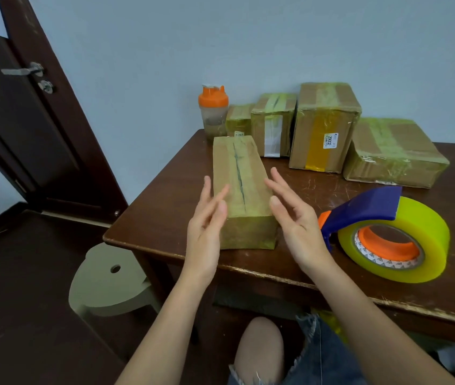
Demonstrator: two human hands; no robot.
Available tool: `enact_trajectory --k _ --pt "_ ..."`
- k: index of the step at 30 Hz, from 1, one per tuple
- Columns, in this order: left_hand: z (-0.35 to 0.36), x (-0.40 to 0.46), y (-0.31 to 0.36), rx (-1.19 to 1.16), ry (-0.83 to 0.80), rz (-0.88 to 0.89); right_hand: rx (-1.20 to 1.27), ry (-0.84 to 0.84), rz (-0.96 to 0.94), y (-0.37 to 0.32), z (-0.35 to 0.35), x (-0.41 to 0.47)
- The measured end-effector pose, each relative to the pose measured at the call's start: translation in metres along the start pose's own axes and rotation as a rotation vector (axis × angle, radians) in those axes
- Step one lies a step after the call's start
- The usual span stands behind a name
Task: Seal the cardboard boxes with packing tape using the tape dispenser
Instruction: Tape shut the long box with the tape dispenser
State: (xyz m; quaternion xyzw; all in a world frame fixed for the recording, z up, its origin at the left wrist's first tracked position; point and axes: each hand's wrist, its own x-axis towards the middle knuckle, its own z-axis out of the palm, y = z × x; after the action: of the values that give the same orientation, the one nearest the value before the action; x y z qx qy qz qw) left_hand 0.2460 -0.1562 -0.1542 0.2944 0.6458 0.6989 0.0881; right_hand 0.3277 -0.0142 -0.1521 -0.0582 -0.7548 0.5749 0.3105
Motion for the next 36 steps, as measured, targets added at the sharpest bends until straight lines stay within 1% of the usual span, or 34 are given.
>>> enact_trajectory --k 2,4,6,8,12,14,16,18,19,20,22,23,24,26,27,28,29,31,32,34,36 --pt "-0.006 -0.004 -0.009 0.079 -0.054 0.114 -0.142 -0.084 -0.078 0.004 0.002 -0.004" --pt "-0.01 -0.004 -0.017 0.125 -0.041 0.158 -0.265 -0.077 -0.196 0.009 0.006 -0.006" --pt "-0.012 0.0 -0.017 0.155 -0.025 0.165 -0.288 -0.032 -0.299 0.015 0.007 -0.004" --pt "-0.016 0.005 -0.015 0.187 -0.041 0.167 -0.277 -0.019 -0.326 0.018 0.006 0.0" --pt "-0.025 0.009 -0.009 0.24 -0.137 0.202 -0.249 -0.067 -0.316 0.015 0.001 0.004" --pt "-0.029 0.007 -0.007 0.235 -0.165 0.177 -0.234 -0.105 -0.289 0.013 -0.005 0.006" --pt "-0.034 0.003 -0.005 0.231 -0.175 0.158 -0.175 -0.182 -0.201 0.009 -0.011 0.01" --pt "-0.041 -0.002 0.001 0.271 -0.177 0.208 -0.119 -0.238 -0.05 -0.002 -0.013 0.014" --pt "-0.044 -0.004 0.005 0.291 -0.17 0.249 -0.115 -0.196 0.013 -0.007 -0.014 0.016" --pt "-0.047 -0.006 0.009 0.328 -0.141 0.295 -0.145 -0.08 0.051 -0.012 -0.014 0.019" --pt "-0.05 -0.003 0.013 0.535 -0.021 0.407 -0.297 0.191 0.075 -0.02 -0.012 0.026" --pt "-0.049 0.002 0.014 0.677 0.028 0.426 -0.402 0.233 0.073 -0.024 -0.006 0.03" --pt "-0.047 0.008 0.013 0.806 0.032 0.404 -0.525 0.198 0.08 -0.027 0.002 0.032" --pt "-0.037 0.02 0.013 0.971 -0.083 0.317 -0.738 -0.029 0.176 -0.026 0.022 0.032" --pt "-0.031 0.024 0.011 1.002 -0.135 0.287 -0.769 -0.145 0.216 -0.023 0.028 0.029" --pt "-0.026 0.026 0.01 1.014 -0.147 0.289 -0.737 -0.222 0.224 -0.021 0.029 0.028" --pt "-0.023 0.026 0.01 1.004 -0.137 0.318 -0.646 -0.256 0.211 -0.021 0.025 0.03" --pt "-0.021 0.022 0.013 0.937 -0.124 0.403 -0.49 -0.283 0.229 -0.023 0.007 0.039" --pt "-0.021 0.02 0.015 0.901 -0.132 0.424 -0.51 -0.276 0.245 -0.025 0.0 0.045" --pt "-0.014 0.02 0.022 0.911 -0.171 0.378 -0.693 -0.216 0.236 -0.027 -0.003 0.058" --pt "-0.002 0.022 0.027 1.114 -0.237 0.286 -0.839 -0.205 0.252 -0.029 0.007 0.064"
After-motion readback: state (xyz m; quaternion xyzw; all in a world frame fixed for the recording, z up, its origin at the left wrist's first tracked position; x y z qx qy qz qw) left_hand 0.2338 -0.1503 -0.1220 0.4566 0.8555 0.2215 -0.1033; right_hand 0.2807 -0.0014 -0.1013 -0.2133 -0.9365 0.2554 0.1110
